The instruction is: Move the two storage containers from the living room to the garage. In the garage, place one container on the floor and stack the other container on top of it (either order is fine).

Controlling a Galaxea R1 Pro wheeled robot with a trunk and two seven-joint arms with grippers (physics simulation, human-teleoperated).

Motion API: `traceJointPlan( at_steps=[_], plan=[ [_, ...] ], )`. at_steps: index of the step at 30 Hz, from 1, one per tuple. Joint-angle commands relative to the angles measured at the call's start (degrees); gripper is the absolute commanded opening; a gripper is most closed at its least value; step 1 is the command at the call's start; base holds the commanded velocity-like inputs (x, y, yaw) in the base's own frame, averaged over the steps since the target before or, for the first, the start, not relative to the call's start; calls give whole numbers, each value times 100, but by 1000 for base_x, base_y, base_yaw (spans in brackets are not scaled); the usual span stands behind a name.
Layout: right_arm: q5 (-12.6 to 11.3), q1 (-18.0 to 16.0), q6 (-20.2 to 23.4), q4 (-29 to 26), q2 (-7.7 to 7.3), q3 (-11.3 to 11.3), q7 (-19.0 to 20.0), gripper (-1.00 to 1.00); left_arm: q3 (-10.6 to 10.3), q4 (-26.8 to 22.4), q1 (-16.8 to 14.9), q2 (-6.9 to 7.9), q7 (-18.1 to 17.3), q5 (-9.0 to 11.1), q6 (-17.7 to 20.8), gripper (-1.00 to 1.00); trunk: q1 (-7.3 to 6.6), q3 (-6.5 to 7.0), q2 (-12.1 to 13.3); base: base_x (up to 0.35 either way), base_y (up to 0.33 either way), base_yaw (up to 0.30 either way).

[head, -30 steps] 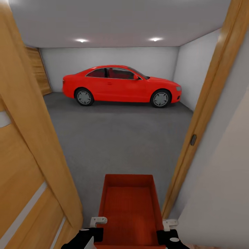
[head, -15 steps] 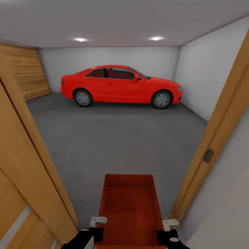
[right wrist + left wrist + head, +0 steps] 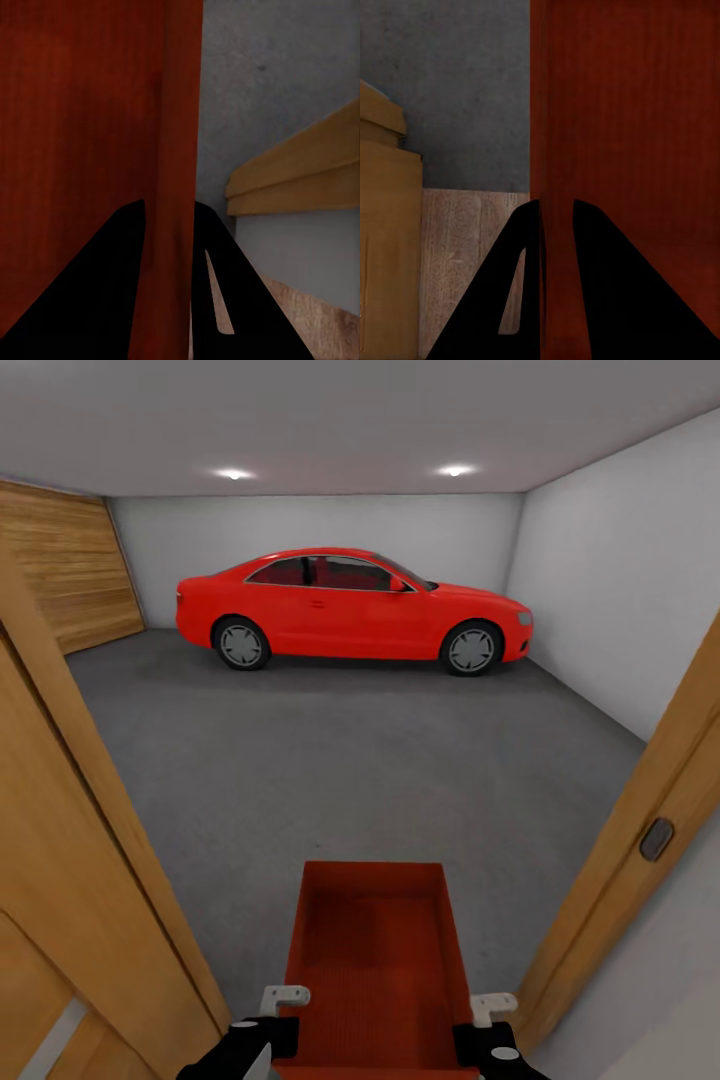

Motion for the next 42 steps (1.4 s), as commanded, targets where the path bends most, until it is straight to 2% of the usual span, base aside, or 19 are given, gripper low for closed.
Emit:
traceJointPlan(
  at_steps=[1, 15, 42],
  plan=[
    [-135, -4, 57, 29, 2, 4, -82, -100, -11, -36, -3, -6, 55, -62, 34, -100, 0, -5, -3, 12, 32, 0],
    [-135, -4, 57, 29, 2, 4, -82, -100, -12, -34, -3, -6, 54, -63, 39, -100, 0, -5, -3, 27, 4, 0],
    [-135, -4, 56, 29, 2, 4, -82, -100, -20, -36, -3, -3, 95, -64, 21, -100, 0, -5, -3, 313, 0, 0]
  ],
)
